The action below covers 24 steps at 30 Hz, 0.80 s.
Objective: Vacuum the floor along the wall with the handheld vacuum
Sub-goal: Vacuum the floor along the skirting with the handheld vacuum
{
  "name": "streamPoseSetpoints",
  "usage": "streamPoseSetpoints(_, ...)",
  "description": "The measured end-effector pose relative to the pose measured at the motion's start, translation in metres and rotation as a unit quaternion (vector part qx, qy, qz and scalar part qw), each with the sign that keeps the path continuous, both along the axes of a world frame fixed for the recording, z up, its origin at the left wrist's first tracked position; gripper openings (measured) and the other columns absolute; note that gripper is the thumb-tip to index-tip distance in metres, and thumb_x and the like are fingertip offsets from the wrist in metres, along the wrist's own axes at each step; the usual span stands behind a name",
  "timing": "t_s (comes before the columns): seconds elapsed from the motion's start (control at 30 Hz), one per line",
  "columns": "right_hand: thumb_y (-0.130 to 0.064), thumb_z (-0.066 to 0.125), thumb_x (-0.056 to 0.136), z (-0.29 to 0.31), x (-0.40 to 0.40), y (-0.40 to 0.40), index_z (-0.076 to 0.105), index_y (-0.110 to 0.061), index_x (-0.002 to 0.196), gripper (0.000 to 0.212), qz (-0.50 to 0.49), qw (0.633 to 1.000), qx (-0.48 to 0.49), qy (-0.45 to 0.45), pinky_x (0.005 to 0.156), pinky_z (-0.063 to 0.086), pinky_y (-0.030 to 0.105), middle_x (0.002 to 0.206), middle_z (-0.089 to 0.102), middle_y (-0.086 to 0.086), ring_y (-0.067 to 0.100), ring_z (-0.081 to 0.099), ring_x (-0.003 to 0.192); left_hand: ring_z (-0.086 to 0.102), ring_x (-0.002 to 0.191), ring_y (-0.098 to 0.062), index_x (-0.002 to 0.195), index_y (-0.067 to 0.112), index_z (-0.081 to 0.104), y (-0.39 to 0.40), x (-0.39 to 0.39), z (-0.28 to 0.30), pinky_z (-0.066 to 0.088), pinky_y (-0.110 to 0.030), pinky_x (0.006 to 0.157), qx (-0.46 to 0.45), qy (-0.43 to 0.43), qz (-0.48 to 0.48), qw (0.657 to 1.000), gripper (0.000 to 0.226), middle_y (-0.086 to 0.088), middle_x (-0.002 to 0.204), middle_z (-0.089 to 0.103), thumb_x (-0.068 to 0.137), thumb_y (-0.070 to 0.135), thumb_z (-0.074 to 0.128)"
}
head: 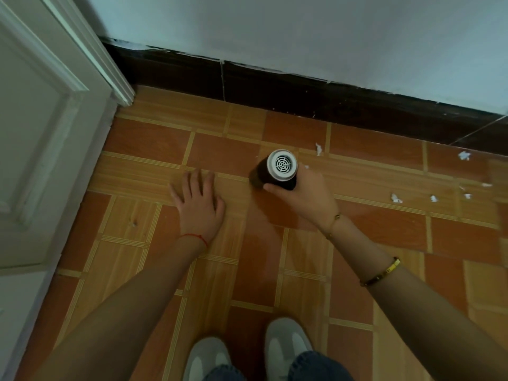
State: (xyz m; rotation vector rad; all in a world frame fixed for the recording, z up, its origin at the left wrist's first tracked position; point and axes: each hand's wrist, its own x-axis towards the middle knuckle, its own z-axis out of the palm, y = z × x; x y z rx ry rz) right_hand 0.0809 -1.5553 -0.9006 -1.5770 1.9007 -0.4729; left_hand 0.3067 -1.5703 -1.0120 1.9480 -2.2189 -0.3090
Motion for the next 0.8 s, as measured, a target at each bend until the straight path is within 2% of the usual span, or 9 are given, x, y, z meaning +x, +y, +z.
streamPoseSetpoints(0.13,-0.050,0.072,0.080,0.001,-0.021,0.007,0.049,-0.020,0.135,0.066,-0.060,0.998,-0.001,-0.011,0.085,0.047,0.023,0.123,0.065,-0.002,0.015,0.059,0.113,0.025,0.146,-0.039,0.140,0.009,0.043,0.002,-0.016,0.004,0.008,-0.070,0.117,0.006,0.010,-0.006,1.000,0.051,-0.021,0.150,0.038,0.093,0.028,0.049)
streamPoseSetpoints(0.23,-0.051,0.072,0.079,0.001,-0.026,0.016,0.049,-0.019,0.135,0.068,-0.034,0.999,0.014,-0.005,0.084,0.047,0.023,0.121,0.065,-0.003,0.014,0.060,0.112,0.025,0.147,-0.038,0.143,0.010,0.040,0.005,-0.032,0.007,0.009,-0.069,0.117,0.008,0.006,-0.049,0.999,0.052,-0.020,0.151,0.037,0.095,0.032,0.042)
streamPoseSetpoints(0.37,-0.053,0.072,0.077,-0.001,-0.034,0.026,0.057,-0.021,0.124,0.059,-0.051,0.998,0.019,-0.029,0.073,0.046,0.018,0.103,0.067,-0.009,0.011,0.064,0.100,0.024,0.147,-0.038,0.147,0.012,0.036,0.004,-0.056,0.010,0.013,-0.069,0.116,0.024,-0.002,-0.081,0.996,0.056,-0.020,0.154,0.034,0.096,0.035,0.033)
streamPoseSetpoints(0.47,-0.051,0.072,0.078,0.002,-0.050,0.029,0.053,-0.022,0.130,0.063,-0.113,0.992,-0.025,-0.041,0.081,0.048,0.021,0.112,0.067,-0.009,0.009,0.062,0.104,0.027,0.146,-0.039,0.144,0.013,0.040,0.001,-0.073,0.010,0.014,-0.070,0.115,0.031,0.011,-0.093,0.995,0.057,-0.020,0.152,0.037,0.095,0.037,0.026)
streamPoseSetpoints(0.57,-0.048,0.072,0.080,0.006,-0.068,0.026,0.050,-0.020,0.133,0.063,-0.139,0.989,-0.049,-0.026,0.082,0.045,0.020,0.120,0.066,-0.005,0.010,0.060,0.110,0.029,0.145,-0.040,0.143,0.012,0.043,-0.003,-0.085,0.006,0.013,-0.072,0.115,0.028,0.010,-0.109,0.994,0.056,-0.020,0.150,0.040,0.095,0.036,0.027)
streamPoseSetpoints(0.8,-0.053,0.071,0.078,-0.008,-0.076,0.009,0.051,-0.021,0.132,0.066,-0.121,0.992,-0.022,-0.007,0.083,0.050,0.025,0.120,0.066,-0.006,0.013,0.061,0.110,0.025,0.148,-0.033,0.150,0.017,0.036,-0.004,-0.086,-0.008,0.007,-0.067,0.119,0.009,0.021,-0.115,0.993,0.055,-0.015,0.155,0.036,0.099,0.038,0.029)
